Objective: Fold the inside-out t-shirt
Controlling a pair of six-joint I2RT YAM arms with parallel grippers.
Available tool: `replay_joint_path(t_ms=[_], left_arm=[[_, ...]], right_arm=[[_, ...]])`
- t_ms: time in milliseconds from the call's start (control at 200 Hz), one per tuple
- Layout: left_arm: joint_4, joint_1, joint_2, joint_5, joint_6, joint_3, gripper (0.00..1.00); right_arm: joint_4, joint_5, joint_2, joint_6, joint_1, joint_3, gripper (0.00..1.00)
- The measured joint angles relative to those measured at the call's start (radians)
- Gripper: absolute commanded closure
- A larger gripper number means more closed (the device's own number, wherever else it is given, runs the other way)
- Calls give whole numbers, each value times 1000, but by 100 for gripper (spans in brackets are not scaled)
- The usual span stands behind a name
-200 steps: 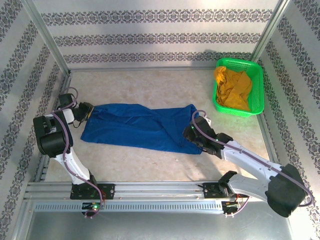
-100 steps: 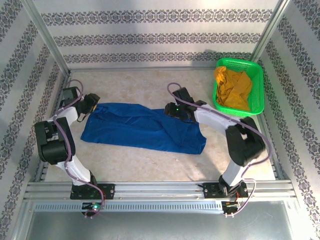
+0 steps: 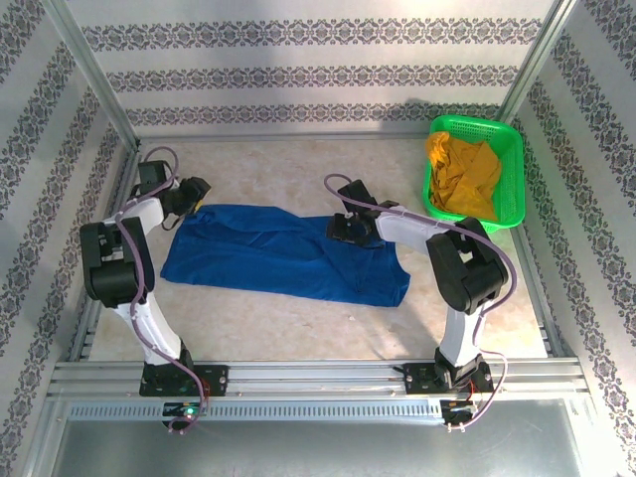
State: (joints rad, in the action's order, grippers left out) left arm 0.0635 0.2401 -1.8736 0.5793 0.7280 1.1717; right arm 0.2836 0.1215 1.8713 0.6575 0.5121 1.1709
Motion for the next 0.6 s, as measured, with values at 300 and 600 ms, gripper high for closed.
replay_joint_path(t_ms=[300, 600], left_arm=[[42, 0, -61, -7, -48, 0, 55], [42, 0, -61, -7, -63, 0, 55]], right_arm=[[-10, 26, -8, -7, 0, -31, 100], [-7, 27, -197, 3, 45, -84, 100]])
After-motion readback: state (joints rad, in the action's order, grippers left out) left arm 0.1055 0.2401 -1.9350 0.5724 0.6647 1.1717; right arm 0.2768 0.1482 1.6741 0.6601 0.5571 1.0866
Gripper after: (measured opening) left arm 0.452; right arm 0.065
